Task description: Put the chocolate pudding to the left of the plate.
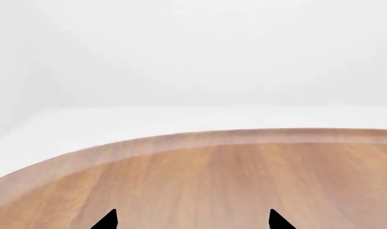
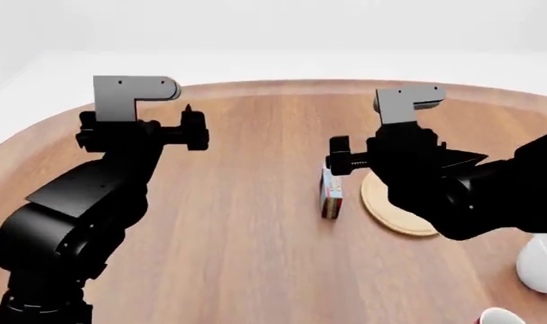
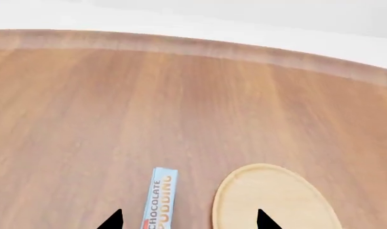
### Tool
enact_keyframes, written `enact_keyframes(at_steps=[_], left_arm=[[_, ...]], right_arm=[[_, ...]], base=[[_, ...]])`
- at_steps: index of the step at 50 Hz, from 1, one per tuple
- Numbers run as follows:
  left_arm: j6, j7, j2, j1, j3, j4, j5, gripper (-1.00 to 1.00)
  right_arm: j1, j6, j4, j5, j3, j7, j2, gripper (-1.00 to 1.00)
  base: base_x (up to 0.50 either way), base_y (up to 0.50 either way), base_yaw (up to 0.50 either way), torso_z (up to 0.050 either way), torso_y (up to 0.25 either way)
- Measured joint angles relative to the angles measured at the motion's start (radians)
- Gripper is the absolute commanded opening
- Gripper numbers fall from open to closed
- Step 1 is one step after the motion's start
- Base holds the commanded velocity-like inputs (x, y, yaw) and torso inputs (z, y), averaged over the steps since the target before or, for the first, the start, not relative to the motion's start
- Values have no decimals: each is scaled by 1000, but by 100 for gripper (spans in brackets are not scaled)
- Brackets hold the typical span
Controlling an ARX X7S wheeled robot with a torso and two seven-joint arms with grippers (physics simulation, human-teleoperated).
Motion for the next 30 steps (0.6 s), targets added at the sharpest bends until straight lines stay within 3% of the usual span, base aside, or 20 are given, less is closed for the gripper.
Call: enact_keyframes(at_steps=[13, 30], left_arm=[[-5, -61, -70, 236, -51, 348, -51, 100], [165, -104, -143, 586, -76, 659, 20, 100]], right_arm=[[-5, -405, -385, -446, -62, 299, 183, 100], [-176, -507, -573, -1175, 28, 782, 416, 100]], base=[[0, 0, 0, 0, 250], [0, 0, 0, 0, 250]])
